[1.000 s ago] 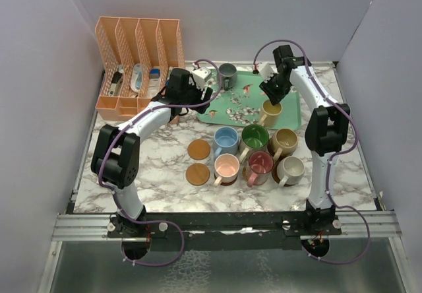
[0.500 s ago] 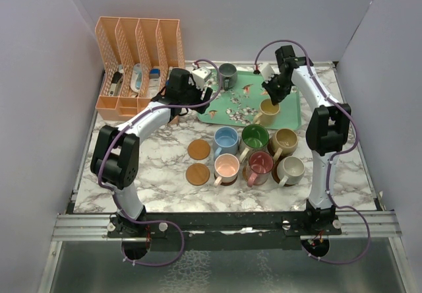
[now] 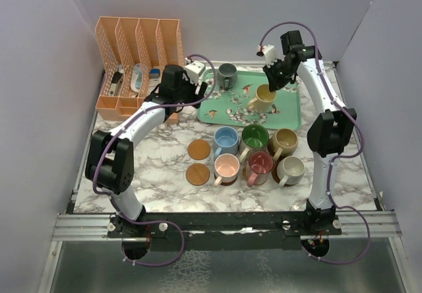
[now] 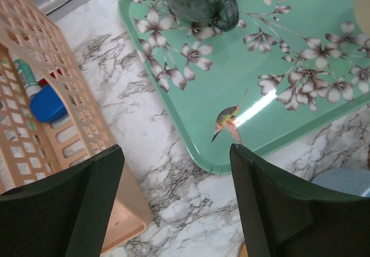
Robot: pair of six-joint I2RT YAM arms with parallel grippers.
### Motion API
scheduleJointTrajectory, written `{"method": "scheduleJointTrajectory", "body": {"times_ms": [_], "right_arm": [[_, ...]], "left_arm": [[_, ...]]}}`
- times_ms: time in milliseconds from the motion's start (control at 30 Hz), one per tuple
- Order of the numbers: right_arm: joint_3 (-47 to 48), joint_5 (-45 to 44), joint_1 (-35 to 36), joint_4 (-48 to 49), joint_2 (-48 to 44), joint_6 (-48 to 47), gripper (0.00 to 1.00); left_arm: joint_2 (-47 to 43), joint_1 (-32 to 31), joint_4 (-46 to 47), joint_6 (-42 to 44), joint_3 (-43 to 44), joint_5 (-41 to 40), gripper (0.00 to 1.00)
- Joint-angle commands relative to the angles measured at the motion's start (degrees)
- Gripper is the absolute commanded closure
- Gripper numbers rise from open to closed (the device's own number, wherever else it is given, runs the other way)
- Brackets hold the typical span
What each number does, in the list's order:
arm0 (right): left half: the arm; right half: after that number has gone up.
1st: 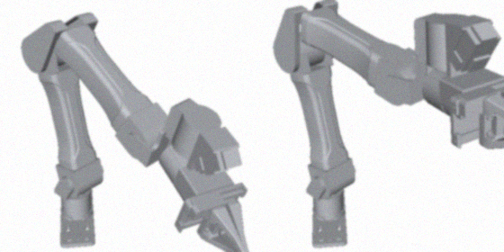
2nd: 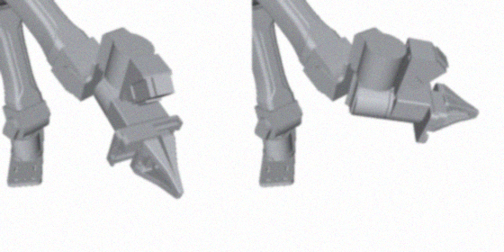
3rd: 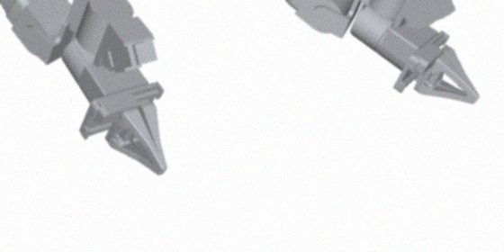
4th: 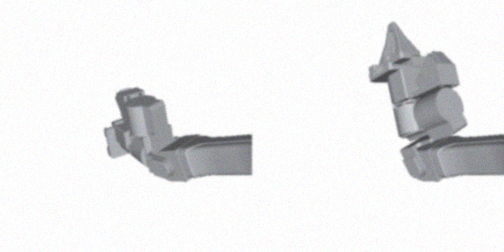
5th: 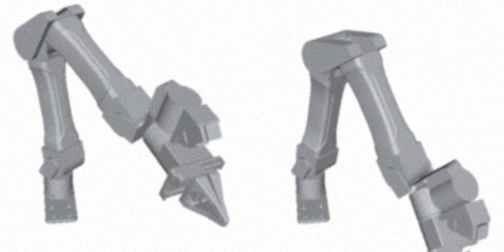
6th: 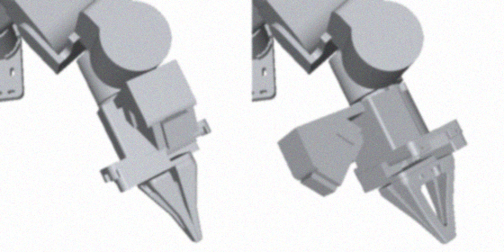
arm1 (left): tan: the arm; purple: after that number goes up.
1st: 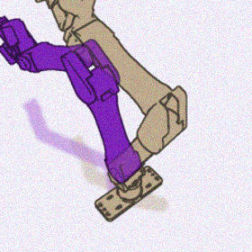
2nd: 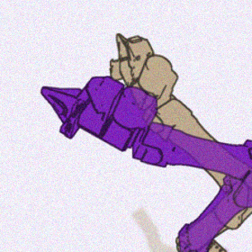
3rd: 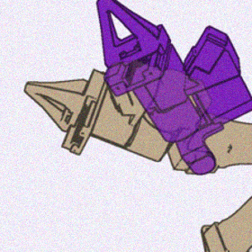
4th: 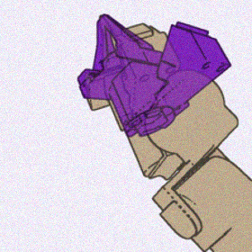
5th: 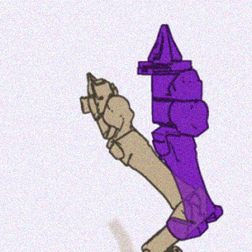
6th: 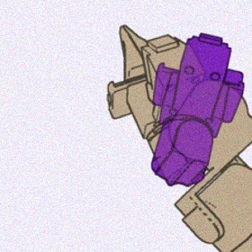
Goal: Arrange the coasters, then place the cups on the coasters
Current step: Pick up the cup from the tray.
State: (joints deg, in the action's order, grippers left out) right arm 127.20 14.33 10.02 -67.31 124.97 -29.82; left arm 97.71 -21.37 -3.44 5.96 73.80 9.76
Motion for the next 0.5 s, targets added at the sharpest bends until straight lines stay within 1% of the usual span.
{"method": "scheduleJointTrajectory", "body": {"times_ms": [0, 233, 467], "right_arm": [[2.91, 5.92, 1.23, -0.07, -6.28, 5.46, 0.99], [-0.20, 7.73, 7.27, 2.32, -11.95, 6.90, 0.99], [-1.00, 6.68, 18.47, 3.53, -15.02, 6.99, 0.99]], "left_arm": [[-2.18, 2.21, 0.62, -0.18, 1.94, -2.79, 0.21], [-2.50, 6.94, -2.53, -0.24, 5.25, -5.10, 0.11], [-4.20, 11.95, -3.52, -4.08, 6.10, -5.05, 0.02]]}}
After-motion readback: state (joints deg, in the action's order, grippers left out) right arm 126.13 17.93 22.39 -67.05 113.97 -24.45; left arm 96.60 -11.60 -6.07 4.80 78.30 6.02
